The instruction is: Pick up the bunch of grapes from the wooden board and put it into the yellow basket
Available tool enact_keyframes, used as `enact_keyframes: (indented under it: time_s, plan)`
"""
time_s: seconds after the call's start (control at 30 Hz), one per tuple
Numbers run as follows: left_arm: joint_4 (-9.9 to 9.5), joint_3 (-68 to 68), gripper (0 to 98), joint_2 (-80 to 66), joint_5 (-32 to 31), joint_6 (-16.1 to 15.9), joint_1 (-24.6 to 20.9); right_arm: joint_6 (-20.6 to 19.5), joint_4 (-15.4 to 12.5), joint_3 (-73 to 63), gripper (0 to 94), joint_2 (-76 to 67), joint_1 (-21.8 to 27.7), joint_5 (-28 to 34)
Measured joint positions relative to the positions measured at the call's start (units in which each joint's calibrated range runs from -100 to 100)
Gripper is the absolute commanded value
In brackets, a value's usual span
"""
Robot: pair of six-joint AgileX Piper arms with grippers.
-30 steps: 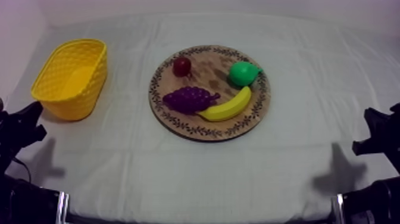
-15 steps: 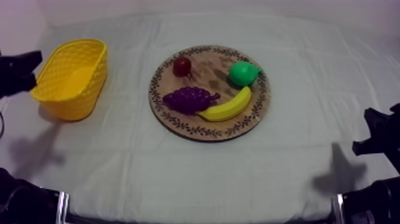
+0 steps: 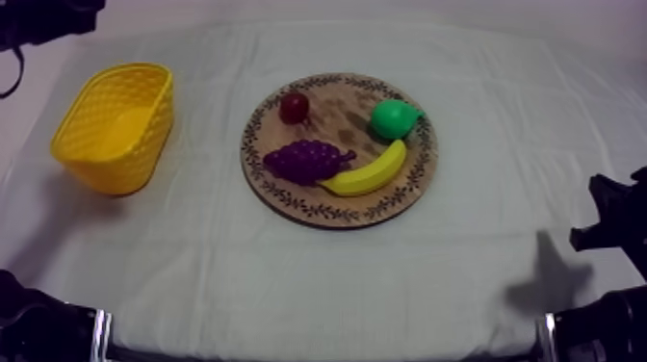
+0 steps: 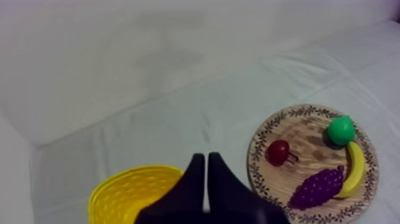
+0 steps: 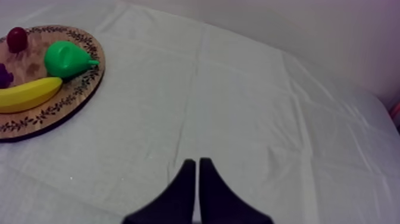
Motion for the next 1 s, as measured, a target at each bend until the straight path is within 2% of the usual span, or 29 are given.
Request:
enact_keyframes:
  time_s: [0.33,0.67,1.0]
  plan:
    - [0.38,-9.13,0.0,11.74,1.84,-2.83,2.88,0.0,0.0,0.0,0.3,0.0,0.0,0.0]
    - [1.39,-21.83,0.0,26.4,10.96,-6.94,5.37,0.0,0.0,0.0,0.3,0.0,0.0,0.0]
    - [2.0,-29.77,0.0,41.87,13.96,-9.99,9.31,0.0,0.0,0.0,0.3,0.0,0.0,0.0]
